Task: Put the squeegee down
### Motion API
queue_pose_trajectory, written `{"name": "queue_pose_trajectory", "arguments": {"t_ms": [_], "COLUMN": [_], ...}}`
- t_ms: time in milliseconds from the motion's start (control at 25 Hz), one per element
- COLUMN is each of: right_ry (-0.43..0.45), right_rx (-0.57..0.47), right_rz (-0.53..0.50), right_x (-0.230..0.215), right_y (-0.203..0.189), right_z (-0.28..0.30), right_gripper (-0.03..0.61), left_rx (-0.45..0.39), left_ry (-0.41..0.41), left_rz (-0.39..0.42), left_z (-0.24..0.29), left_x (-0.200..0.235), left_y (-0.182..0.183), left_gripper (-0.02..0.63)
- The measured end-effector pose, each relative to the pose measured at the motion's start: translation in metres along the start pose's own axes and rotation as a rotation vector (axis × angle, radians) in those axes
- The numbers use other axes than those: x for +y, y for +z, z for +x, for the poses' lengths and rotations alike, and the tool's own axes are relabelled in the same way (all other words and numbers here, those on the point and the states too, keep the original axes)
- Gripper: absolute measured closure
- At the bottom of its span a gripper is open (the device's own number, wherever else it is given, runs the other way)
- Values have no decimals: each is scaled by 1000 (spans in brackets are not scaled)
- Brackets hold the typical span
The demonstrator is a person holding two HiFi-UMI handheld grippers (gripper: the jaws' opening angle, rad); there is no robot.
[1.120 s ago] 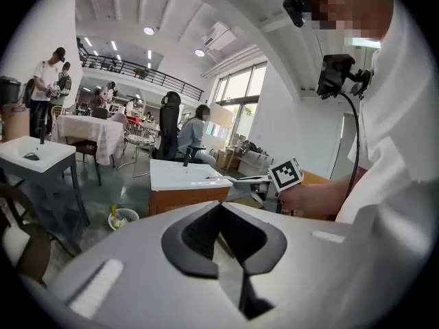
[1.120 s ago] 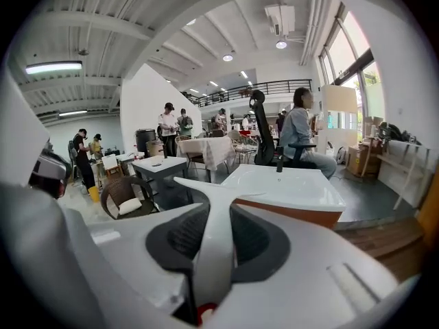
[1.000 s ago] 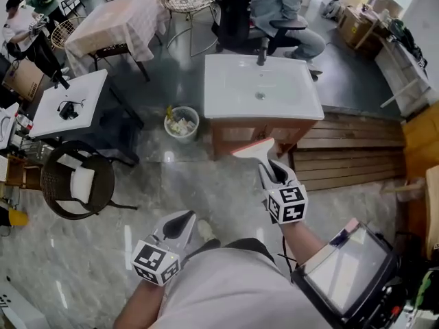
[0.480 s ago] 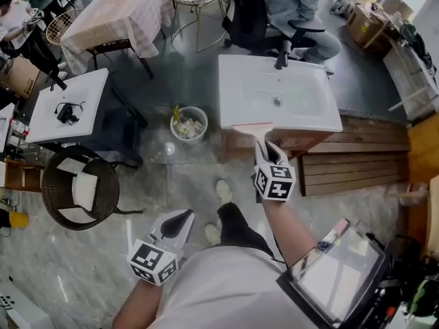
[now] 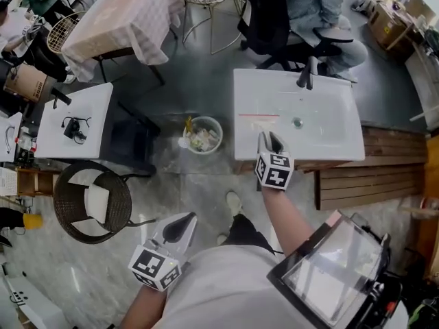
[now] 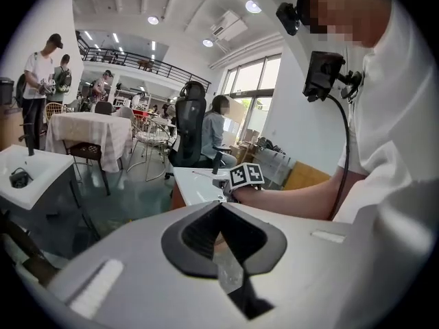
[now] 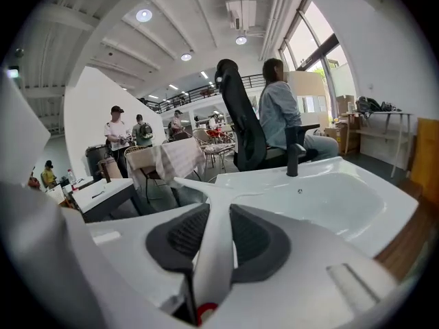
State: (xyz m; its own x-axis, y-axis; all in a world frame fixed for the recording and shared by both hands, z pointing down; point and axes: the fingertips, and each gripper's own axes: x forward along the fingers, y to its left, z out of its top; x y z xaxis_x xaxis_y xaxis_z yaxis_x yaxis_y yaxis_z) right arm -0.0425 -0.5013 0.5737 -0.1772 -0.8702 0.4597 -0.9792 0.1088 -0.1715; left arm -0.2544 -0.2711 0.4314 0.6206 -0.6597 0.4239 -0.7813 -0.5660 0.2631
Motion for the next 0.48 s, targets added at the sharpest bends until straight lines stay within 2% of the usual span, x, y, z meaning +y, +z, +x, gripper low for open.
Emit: {"name": "queue_pose_trajectory", "arguments": {"t_ms": [240,480], "right_ry": [-18,-64], "right_rx": [37,60], "right_rz": [7,5], "right_x": [-12,-19], "right_y": [15,22], "right_z": [94,168], "right_gripper": [480,480], "left_rx": [11,31], "left_ry": [24,83], "left_rz": [-39,-75], "left_z": [46,63], "left_x": [37,76], "left_y": [36,42], "left_gripper": [606,606]}}
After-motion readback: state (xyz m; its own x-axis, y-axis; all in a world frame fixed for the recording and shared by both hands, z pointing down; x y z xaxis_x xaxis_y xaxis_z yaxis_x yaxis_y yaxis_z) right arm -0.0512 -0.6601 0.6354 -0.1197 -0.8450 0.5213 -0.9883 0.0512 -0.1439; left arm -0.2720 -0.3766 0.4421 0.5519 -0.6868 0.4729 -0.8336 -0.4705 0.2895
